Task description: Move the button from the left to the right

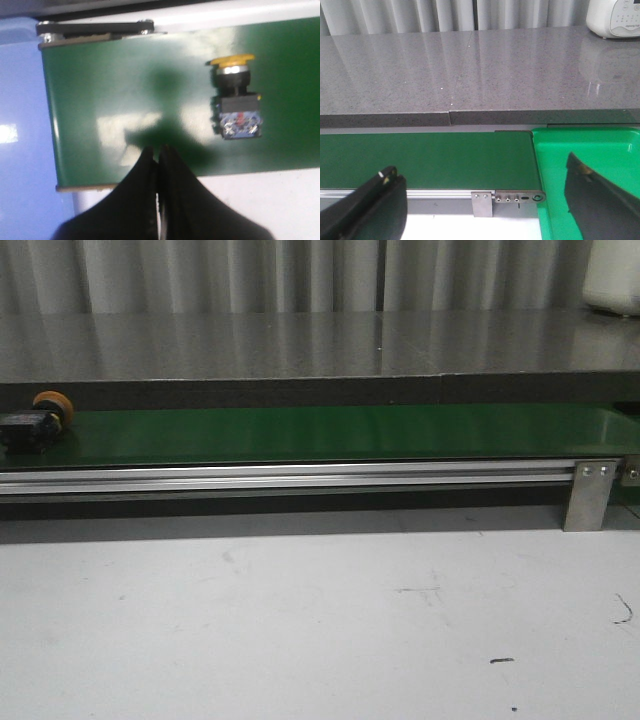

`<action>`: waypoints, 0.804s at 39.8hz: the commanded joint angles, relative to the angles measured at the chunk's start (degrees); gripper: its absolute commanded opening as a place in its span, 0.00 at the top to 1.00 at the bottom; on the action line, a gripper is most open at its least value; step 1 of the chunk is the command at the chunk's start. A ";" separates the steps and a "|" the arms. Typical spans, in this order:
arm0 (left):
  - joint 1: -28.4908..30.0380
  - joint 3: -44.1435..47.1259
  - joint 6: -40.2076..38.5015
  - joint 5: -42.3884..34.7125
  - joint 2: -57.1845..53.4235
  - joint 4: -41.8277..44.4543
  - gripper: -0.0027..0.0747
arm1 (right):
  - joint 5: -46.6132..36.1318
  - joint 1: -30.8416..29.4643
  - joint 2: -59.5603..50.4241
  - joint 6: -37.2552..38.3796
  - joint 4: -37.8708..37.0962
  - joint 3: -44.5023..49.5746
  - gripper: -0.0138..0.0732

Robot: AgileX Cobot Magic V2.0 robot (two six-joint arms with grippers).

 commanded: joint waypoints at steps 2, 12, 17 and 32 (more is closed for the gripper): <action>-0.08 7.23 -1.82 -5.43 -10.32 0.26 0.99 | -5.03 0.03 0.77 -0.45 -0.32 -2.10 0.09; -0.29 33.19 -1.84 -27.54 -31.98 -0.51 0.99 | -5.03 0.03 0.77 -0.45 -0.32 -2.10 0.09; -0.29 44.96 -1.84 -36.11 -43.19 -0.51 0.99 | -5.03 0.03 0.77 -0.45 -0.32 -2.10 0.09; -0.29 72.66 -1.84 -51.85 -79.77 -0.97 0.99 | -5.03 0.03 0.77 -0.45 -0.32 -2.10 0.09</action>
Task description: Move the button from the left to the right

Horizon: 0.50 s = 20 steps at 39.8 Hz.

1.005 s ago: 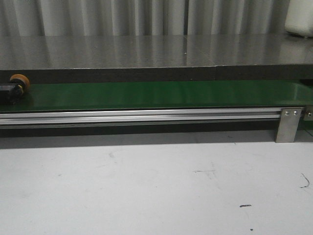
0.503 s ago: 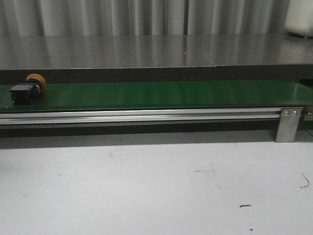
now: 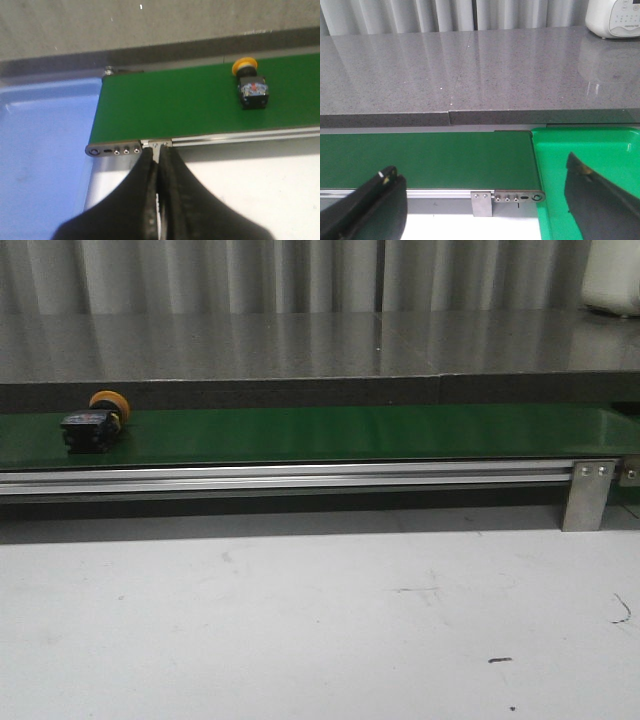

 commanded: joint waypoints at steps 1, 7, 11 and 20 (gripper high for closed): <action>-0.29 3.65 -0.64 -7.56 -9.49 -0.47 0.99 | -5.03 0.03 0.77 -0.45 -0.32 -2.10 0.09; -0.29 7.81 -0.64 -7.11 -18.65 -2.49 0.99 | -5.03 0.03 0.77 -0.45 -0.32 -2.10 0.09; -0.29 8.33 -0.64 -7.34 -20.43 -4.10 0.99 | -5.03 0.03 0.77 -0.45 -0.32 -2.10 0.09; -0.29 8.33 -0.64 -7.70 -20.43 -4.10 0.99 | -5.03 0.03 0.77 -0.45 -0.32 -2.10 0.09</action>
